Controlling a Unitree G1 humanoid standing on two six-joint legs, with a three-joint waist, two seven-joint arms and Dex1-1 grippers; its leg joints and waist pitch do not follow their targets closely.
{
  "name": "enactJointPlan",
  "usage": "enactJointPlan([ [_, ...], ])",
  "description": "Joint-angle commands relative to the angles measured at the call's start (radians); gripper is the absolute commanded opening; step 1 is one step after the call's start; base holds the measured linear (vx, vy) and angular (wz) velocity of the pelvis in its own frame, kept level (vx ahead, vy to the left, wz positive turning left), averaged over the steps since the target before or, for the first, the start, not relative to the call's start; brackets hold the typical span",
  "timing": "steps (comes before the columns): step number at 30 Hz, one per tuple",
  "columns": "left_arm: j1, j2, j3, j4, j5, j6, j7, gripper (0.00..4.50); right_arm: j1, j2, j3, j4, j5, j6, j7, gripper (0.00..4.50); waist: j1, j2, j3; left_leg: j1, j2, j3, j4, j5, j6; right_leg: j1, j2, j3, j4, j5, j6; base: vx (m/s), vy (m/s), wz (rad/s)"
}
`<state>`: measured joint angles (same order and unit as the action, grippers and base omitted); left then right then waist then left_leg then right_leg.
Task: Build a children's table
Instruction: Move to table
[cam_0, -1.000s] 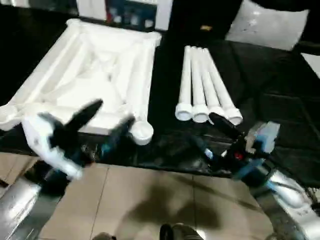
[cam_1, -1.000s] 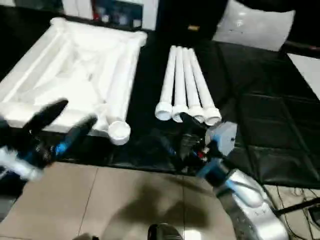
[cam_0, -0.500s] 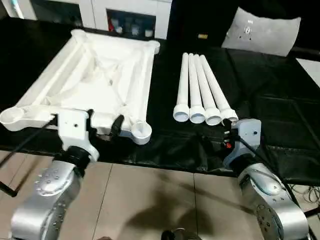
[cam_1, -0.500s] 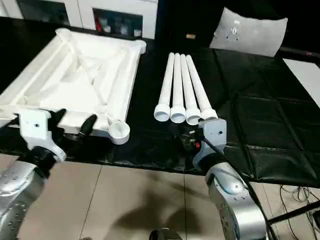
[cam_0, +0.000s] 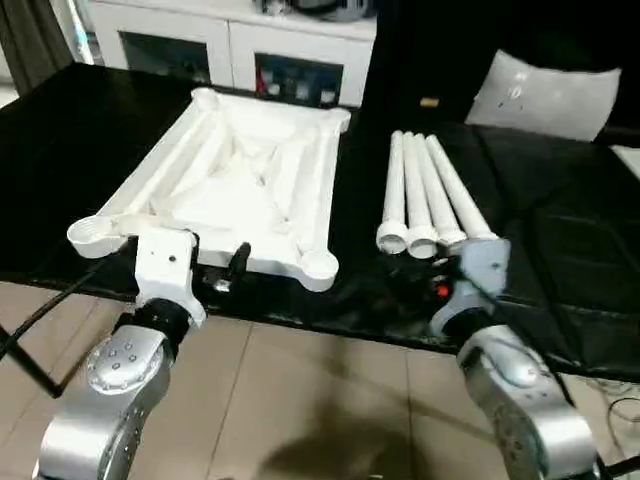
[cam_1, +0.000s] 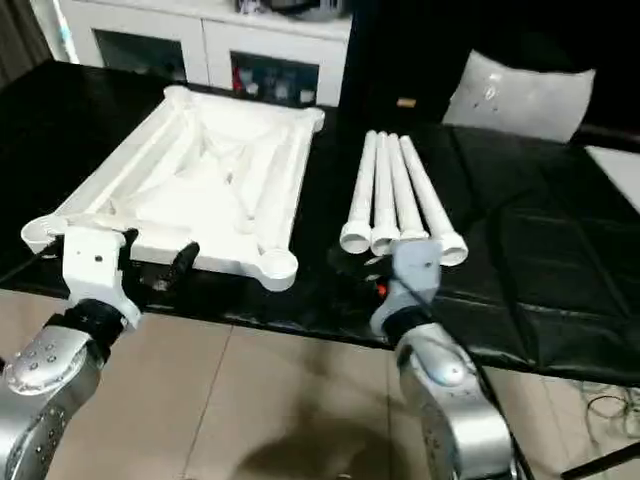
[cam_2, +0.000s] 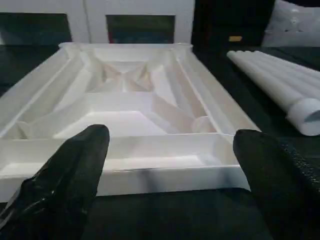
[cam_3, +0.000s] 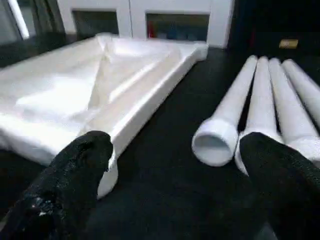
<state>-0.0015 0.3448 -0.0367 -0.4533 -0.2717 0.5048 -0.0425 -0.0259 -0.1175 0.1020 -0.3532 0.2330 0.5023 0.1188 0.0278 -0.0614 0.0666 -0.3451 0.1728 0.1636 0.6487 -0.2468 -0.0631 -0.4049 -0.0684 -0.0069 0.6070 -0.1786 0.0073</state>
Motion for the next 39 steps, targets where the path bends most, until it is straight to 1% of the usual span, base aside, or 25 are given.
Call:
enactJointPlan([
  [1, 0.001, -0.007, -0.013, -0.027, -0.002, 0.011, 0.010, 4.39, 0.008, -0.019, 0.016, -0.001, -0.005, 0.009, 0.023, 4.50, -0.010, 0.021, -0.043, 0.020, 0.029, -0.022, -0.117, -0.447, -0.072, 0.007, -0.034, 0.017, -0.090, -0.549, -0.011, 0.000, 0.000, 0.00],
  [5, 0.007, -0.031, 0.001, -0.037, 0.005, 0.023, 0.015, 4.39, -0.002, -0.040, 0.041, 0.011, -0.024, -0.001, 0.057, 4.50, -0.029, 0.015, -0.033, 0.065, 0.024, -0.030, -0.108, -0.608, -0.048, 0.003, -0.020, -0.033, -0.134, -0.793, 0.023, 0.000, 0.000, 0.00],
  [6, 0.007, -0.031, 0.001, -0.037, 0.005, 0.023, 0.015, 4.39, -0.002, -0.040, 0.041, 0.011, -0.024, -0.001, 0.057, 4.50, -0.024, 0.013, -0.028, 0.024, 0.015, -0.050, -0.124, -0.621, -0.021, 0.045, -0.043, -0.064, -0.134, -0.813, 0.029, 0.000, 0.000, 0.00],
  [7, 0.010, -0.038, 0.004, -0.041, 0.008, 0.024, 0.008, 4.39, -0.009, -0.041, 0.039, 0.010, -0.006, 0.011, 0.076, 4.50, -0.022, 0.040, -0.040, -0.025, 0.001, -0.069, -0.132, -0.582, 0.021, 0.118, -0.085, -0.088, -0.122, -0.822, 0.026, 0.031, -0.004, 0.31],
  [8, 0.011, -0.038, 0.004, -0.041, 0.009, 0.023, 0.008, 4.39, -0.010, -0.044, 0.041, 0.010, -0.008, 0.010, 0.078, 4.50, -0.040, 0.032, -0.034, -0.039, 0.000, -0.076, -0.128, -0.559, 0.029, 0.129, -0.095, -0.103, -0.129, -0.827, 0.026, 0.036, -0.006, 0.47],
  [9, 0.012, -0.039, 0.002, -0.041, 0.013, 0.020, 0.005, 4.39, -0.017, -0.054, 0.048, 0.012, -0.022, 0.002, 0.082, 4.50, -0.043, 0.043, -0.031, -0.060, -0.004, -0.083, -0.121, -0.539, 0.026, 0.159, -0.109, -0.121, -0.129, -0.852, 0.020, 0.036, -0.006, 0.47],
  [10, 0.013, -0.038, 0.001, -0.042, 0.015, 0.020, 0.004, 4.39, -0.020, -0.057, 0.048, 0.014, -0.028, -0.008, 0.082, 4.50, -0.051, 0.033, -0.031, -0.059, -0.005, -0.088, -0.106, -0.509, 0.029, 0.165, -0.119, -0.129, -0.135, -0.855, 0.006, 0.060, -0.017, 0.55],
  [11, 0.013, -0.035, 0.003, -0.044, 0.014, 0.023, 0.005, 4.39, -0.021, -0.068, 0.058, 0.015, -0.053, -0.048, 0.085, 4.50, -0.050, 0.039, -0.030, -0.027, 0.001, -0.084, -0.098, -0.504, 0.016, 0.145, -0.118, -0.128, -0.149, -0.864, -0.011, 0.066, -0.024, 0.51],
  [12, 0.012, -0.035, 0.003, -0.045, 0.013, 0.025, 0.006, 4.39, -0.021, -0.076, 0.064, 0.018, -0.072, -0.074, 0.083, 4.50, -0.064, 0.025, -0.023, 0.069, 0.022, -0.066, -0.087, -0.560, -0.024, 0.072, -0.078, -0.132, -0.164, -0.787, -0.060, 0.066, -0.024, 0.51],
  [13, 0.011, -0.034, 0.003, -0.044, 0.014, 0.026, 0.007, 4.39, -0.020, -0.084, 0.069, 0.021, -0.079, -0.087, 0.090, 4.50, -0.062, 0.039, -0.019, 0.073, 0.042, -0.070, -0.115, -0.643, -0.040, 0.082, -0.056, -0.132, -0.137, -0.654, -0.086, 0.085, -0.024, 0.25],
  [15, 0.005, -0.029, 0.006, -0.044, 0.022, 0.036, 0.002, 4.39, -0.011, -0.063, 0.047, 0.011, 0.019, -0.062, 0.156, 4.50, -0.064, 0.041, -0.022, 0.084, 0.054, -0.076, -0.141, -0.721, -0.047, 0.083, -0.043, -0.114, -0.105, -0.521, -0.117, 0.102, -0.006, 0.09],
  [16, 0.002, -0.029, 0.009, -0.044, 0.022, 0.039, -0.004, 4.39, -0.008, -0.049, 0.034, 0.009, 0.046, -0.062, 0.165, 4.50, -0.066, 0.041, -0.032, 0.075, 0.048, -0.070, -0.144, -0.673, -0.035, 0.098, -0.049, -0.099, -0.100, -0.470, -0.148, 0.112, 0.008, 0.02],
  [17, 0.002, -0.029, 0.009, -0.044, 0.022, 0.039, -0.004, 4.39, -0.008, -0.049, 0.034, 0.009, 0.046, -0.062, 0.165, 4.50, -0.065, 0.043, -0.038, 0.060, 0.043, -0.066, -0.144, -0.614, -0.025, 0.112, -0.055, -0.089, -0.099, -0.448, -0.165, 0.136, -0.003, -0.06],
  [18, -0.005, -0.024, 0.009, -0.042, 0.020, 0.043, -0.022, 4.39, -0.004, -0.036, 0.026, 0.012, 0.033, -0.107, 0.153, 4.50, -0.050, 0.049, -0.054, 0.021, 0.026, -0.046, -0.139, -0.372, 0.018, 0.148, -0.057, -0.063, -0.098, -0.359, -0.204, 0.136, -0.003, -0.06],
  [20, -0.008, -0.020, 0.007, -0.040, 0.017, 0.043, -0.032, 4.39, -0.002, -0.034, 0.024, 0.012, 0.025, -0.113, 0.144, 4.50, -0.047, 0.042, -0.070, 0.034, 0.023, -0.034, -0.132, -0.253, 0.043, 0.151, -0.053, -0.059, -0.093, -0.295, -0.222, 0.142, -0.007, 0.02],
  [23, -0.017, -0.007, -0.006, -0.024, 0.020, 0.039, -0.061, 4.39, -0.008, -0.022, 0.013, 0.026, -0.039, -0.104, 0.050, 4.50, -0.049, 0.042, -0.090, 0.046, -0.003, -0.038, -0.114, 0.057, 0.143, 0.158, -0.027, -0.062, -0.063, -0.072, -0.245, 0.158, 0.001, 0.04],
  [25, -0.027, -0.010, -0.007, -0.005, 0.019, 0.033, -0.070, 4.39, -0.010, -0.009, -0.019, 0.018, -0.005, -0.020, 0.036, 4.50, -0.042, 0.037, -0.105, 0.045, -0.032, -0.040, -0.091, 0.247, 0.274, 0.174, -0.014, -0.056, -0.046, 0.062, -0.251, 0.166, 0.008, 0.06],
  [29, -0.044, -0.017, -0.013, 0.009, 0.019, 0.032, -0.077, 4.39, -0.004, -0.026, -0.012, 0.014, -0.030, -0.045, 0.043, 4.50, -0.030, 0.039, -0.108, 0.049, -0.051, -0.053, -0.068, 0.381, 0.356, 0.179, 0.003, -0.051, -0.027, 0.130, -0.223, 0.129, -0.018, 0.06],
  [32, -0.054, -0.025, -0.018, 0.016, 0.021, 0.032, -0.085, 4.39, 0.002, -0.028, -0.007, 0.016, -0.040, -0.037, 0.032, 4.50, -0.037, 0.037, -0.106, 0.098, -0.046, -0.091, -0.059, 0.477, 0.396, 0.146, 0.024, -0.050, 0.005, 0.161, -0.171, 0.144, -0.030, 0.08],
  [33, -0.058, -0.029, -0.023, 0.021, 0.023, 0.029, -0.088, 4.39, 0.007, -0.028, -0.004, 0.013, -0.041, -0.042, 0.032, 4.50, -0.032, 0.023, -0.102, 0.067, -0.073, -0.079, -0.043, 0.424, 0.396, 0.179, 0.021, -0.022, -0.009, 0.164, -0.163, 0.103, -0.029, 0.02],
  [34, -0.058, -0.030, -0.023, 0.022, 0.024, 0.028, -0.089, 4.39, 0.008, -0.028, -0.004, 0.012, -0.042, -0.043, 0.032, 4.50, -0.009, 0.017, -0.088, 0.002, -0.101, -0.053, -0.028, 0.284, 0.362, 0.232, 0.009, 0.027, -0.036, 0.187, -0.199, 0.083, -0.007, 0.13],
  [36, -0.060, -0.035, -0.029, 0.028, 0.028, 0.024, -0.093, 4.39, 0.010, -0.026, -0.001, 0.002, -0.051, -0.031, 0.025, 4.50, 0.004, 0.030, -0.087, -0.001, -0.075, -0.053, -0.034, 0.191, 0.274, 0.252, 0.019, 0.053, -0.034, 0.239, -0.253, 0.078, 0.007, 0.28],
  [37, -0.059, -0.038, -0.031, 0.030, 0.030, 0.022, -0.095, 4.39, 0.011, -0.025, 0.000, -0.003, -0.056, -0.023, 0.021, 4.50, -0.011, 0.051, -0.096, 0.088, -0.044, -0.082, -0.056, 0.283, 0.260, 0.196, 0.070, 0.014, 0.014, 0.305, -0.202, 0.090, -0.014, 0.31],
  [38, -0.059, -0.038, -0.032, 0.031, 0.029, 0.021, -0.095, 4.39, 0.012, -0.026, 0.001, -0.004, -0.056, -0.024, 0.020, 4.50, -0.079, 0.070, -0.112, 0.282, 0.092, -0.214, -0.069, 0.513, 0.412, -0.034, 0.021, -0.042, 0.111, 0.000, -0.086, 0.054, -0.078, 0.03],
  [39, -0.059, -0.038, -0.032, 0.031, 0.029, 0.021, -0.095, 4.39, 0.012, -0.026, 0.001, -0.004, -0.056, -0.024, 0.020, 4.50, -0.093, 0.057, -0.129, 0.312, 0.150, -0.262, -0.071, 0.640, 0.529, -0.069, -0.021, -0.042, 0.133, -0.149, -0.002, 0.054, -0.078, 0.03],
])
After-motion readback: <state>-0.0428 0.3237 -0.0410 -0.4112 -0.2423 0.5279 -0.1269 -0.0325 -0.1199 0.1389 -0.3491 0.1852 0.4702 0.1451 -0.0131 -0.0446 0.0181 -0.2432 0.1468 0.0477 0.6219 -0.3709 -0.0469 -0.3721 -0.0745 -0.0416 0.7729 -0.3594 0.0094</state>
